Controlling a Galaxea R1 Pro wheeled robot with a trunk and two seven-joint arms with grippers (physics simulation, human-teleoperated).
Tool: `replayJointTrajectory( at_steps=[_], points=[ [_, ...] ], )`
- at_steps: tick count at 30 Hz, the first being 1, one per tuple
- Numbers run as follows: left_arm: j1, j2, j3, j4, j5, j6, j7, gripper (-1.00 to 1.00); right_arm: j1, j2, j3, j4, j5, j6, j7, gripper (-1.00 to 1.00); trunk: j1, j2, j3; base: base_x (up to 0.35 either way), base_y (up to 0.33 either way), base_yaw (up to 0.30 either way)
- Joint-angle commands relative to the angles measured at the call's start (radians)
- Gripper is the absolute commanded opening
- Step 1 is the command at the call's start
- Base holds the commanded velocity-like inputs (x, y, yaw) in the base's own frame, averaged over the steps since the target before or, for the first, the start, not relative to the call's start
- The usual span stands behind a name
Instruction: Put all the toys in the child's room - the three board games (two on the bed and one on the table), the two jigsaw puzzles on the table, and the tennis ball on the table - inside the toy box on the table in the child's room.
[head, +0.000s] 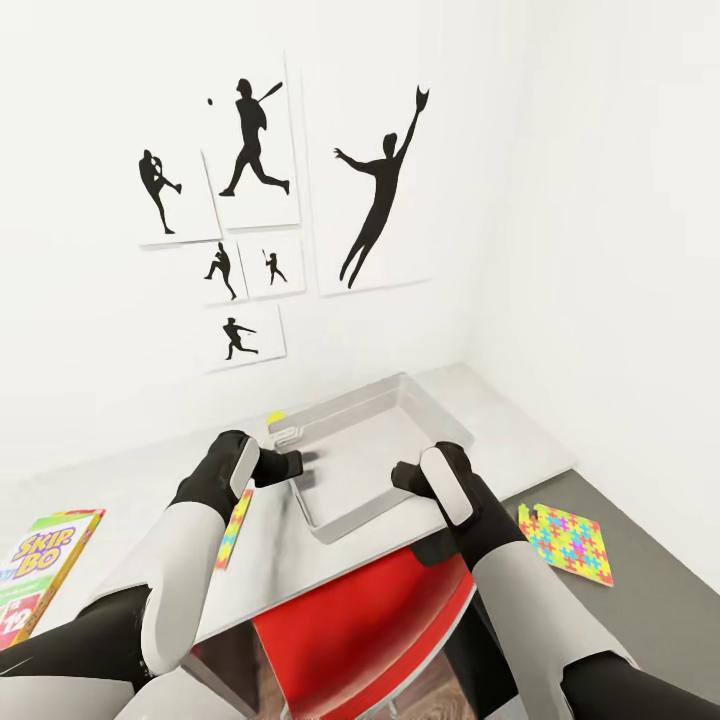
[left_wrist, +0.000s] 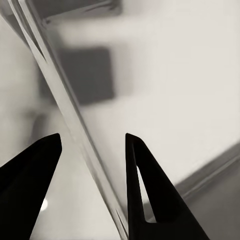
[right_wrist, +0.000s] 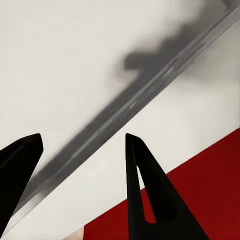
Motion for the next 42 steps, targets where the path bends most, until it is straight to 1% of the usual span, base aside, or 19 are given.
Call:
replayJointTrajectory(
  at_steps=[1, 15, 20, 42],
  points=[
    [0.0, -0.002, -0.001, 0.014, 0.013, 0.005, -0.001, -1.0, -0.001, 0.0, 0.002, -0.01, -0.018, -0.01, -0.008, -1.0, 0.001, -0.002, -0.002, -0.002, 0.001, 0.0],
    [0.0, -0.002, -0.001, 0.014, 0.013, 0.004, -0.001, -1.0, -0.001, 0.0, 0.002, -0.01, -0.018, -0.01, -0.008, -1.0, 0.001, -0.002, -0.002, -0.002, 0.045, 0.0],
    [0.0, -0.002, -0.002, 0.014, 0.013, 0.004, -0.001, -1.0, -0.001, 0.0, 0.002, -0.01, -0.018, -0.01, -0.008, -1.0, 0.001, -0.002, -0.002, -0.099, 0.049, 0.0],
    [0.0, -0.002, -0.002, 0.013, 0.013, 0.002, -0.001, -1.0, -0.001, 0.0, 0.002, -0.01, -0.019, -0.009, -0.008, -1.0, 0.001, -0.002, -0.005, -0.022, 0.004, 0.0]
  ],
)
